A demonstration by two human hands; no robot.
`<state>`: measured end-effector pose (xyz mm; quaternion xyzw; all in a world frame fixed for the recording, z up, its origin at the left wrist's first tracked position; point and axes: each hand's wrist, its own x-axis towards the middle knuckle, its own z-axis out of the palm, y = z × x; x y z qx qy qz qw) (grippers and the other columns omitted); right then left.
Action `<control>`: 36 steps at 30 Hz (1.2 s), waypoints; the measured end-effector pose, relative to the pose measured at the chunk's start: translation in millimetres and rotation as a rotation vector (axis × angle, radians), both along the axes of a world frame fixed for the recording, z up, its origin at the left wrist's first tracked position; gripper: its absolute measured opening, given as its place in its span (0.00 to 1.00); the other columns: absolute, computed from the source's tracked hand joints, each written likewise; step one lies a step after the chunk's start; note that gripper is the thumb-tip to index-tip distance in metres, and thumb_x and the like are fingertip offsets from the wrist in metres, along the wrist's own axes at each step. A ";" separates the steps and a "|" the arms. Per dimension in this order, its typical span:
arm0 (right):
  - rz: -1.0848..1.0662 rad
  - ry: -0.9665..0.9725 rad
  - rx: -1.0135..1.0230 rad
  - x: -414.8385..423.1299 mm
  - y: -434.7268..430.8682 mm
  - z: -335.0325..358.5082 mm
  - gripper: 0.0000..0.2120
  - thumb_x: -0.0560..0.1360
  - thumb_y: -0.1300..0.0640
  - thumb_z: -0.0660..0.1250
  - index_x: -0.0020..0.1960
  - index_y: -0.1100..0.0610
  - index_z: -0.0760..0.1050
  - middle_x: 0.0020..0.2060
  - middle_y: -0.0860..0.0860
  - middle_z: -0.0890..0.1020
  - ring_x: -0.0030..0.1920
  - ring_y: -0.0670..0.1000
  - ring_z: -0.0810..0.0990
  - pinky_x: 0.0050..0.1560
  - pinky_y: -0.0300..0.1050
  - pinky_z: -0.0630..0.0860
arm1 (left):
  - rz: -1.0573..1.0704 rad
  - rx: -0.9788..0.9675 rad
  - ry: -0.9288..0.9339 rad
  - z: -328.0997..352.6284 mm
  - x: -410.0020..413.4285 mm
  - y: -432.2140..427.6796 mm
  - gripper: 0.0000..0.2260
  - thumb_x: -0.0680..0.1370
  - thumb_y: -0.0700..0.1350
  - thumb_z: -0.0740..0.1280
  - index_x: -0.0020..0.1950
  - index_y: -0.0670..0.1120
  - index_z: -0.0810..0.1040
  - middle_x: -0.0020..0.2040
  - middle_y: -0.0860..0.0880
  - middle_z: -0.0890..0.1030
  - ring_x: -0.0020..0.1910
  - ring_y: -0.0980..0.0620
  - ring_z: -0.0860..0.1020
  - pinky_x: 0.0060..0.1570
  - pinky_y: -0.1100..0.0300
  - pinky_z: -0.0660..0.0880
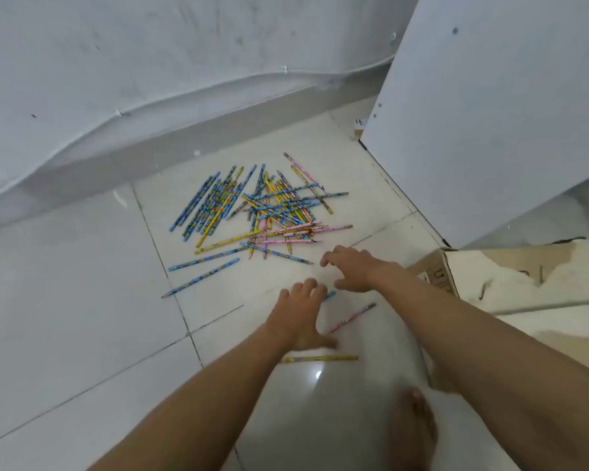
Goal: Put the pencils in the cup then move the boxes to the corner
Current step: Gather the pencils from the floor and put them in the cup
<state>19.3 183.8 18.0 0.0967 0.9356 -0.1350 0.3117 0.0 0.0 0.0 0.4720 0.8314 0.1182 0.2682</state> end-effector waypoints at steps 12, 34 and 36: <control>0.053 0.016 0.037 64.9 -7.9 -47.3 0.19 0.71 0.54 0.69 0.60 0.51 0.68 0.58 0.52 0.70 0.58 0.55 0.71 0.55 0.50 0.66 | -0.188 -0.127 0.196 -48.0 17.9 -22.3 0.34 0.69 0.56 0.72 0.69 0.44 0.63 0.75 0.42 0.57 0.67 0.41 0.64 0.64 0.49 0.65; -0.266 0.107 -0.054 25.5 9.8 -43.4 0.09 0.78 0.65 0.51 0.51 0.51 0.61 0.44 0.53 0.74 0.43 0.57 0.70 0.46 0.48 0.64 | 0.230 -0.306 0.250 -57.9 9.2 -21.1 0.09 0.75 0.38 0.66 0.54 0.42 0.74 0.47 0.45 0.77 0.42 0.47 0.79 0.39 0.56 0.74; -0.451 0.134 -0.218 17.1 0.3 -45.6 0.09 0.78 0.64 0.49 0.52 0.51 0.61 0.41 0.53 0.73 0.42 0.57 0.72 0.42 0.48 0.66 | 0.255 -0.320 0.312 -65.5 5.2 -24.0 0.10 0.80 0.36 0.55 0.60 0.41 0.67 0.55 0.43 0.74 0.51 0.45 0.77 0.48 0.55 0.73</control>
